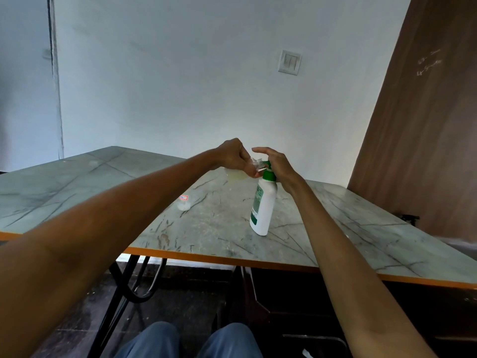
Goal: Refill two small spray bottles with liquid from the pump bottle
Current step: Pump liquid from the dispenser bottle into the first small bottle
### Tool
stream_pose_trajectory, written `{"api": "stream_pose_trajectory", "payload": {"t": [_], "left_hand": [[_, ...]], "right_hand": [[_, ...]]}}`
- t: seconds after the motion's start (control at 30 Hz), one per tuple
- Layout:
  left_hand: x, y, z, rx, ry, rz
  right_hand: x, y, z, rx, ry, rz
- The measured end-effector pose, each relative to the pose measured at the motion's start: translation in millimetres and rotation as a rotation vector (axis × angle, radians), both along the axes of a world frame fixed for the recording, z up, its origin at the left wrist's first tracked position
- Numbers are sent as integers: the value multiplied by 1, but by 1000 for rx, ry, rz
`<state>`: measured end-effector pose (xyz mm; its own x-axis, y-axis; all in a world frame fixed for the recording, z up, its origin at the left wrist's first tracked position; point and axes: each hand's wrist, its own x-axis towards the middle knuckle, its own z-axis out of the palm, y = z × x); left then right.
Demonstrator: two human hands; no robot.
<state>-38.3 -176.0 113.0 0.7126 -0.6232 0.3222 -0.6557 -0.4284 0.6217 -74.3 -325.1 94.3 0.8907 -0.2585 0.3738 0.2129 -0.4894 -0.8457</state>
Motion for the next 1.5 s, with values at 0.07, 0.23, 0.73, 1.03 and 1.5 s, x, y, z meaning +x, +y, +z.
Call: {"api": "stream_pose_trajectory", "payload": {"t": [0.07,0.23,0.73,1.03,1.5], "left_hand": [[-1,0,0,17,2,0],[-5,1,3,24,3,18],[-1,0,2,38,-15,33],[-5,0,6,40,-33,71],[-8,-3,3,55,-26,73]], "right_hand": [[0,1,-1,-36,4,-15],[-5,3,1,-22,28,-45],[-10,9,6,-37,86,-30],[-10,9,10,0,157,-36],[-15,9,6,-83,149,-60]]}}
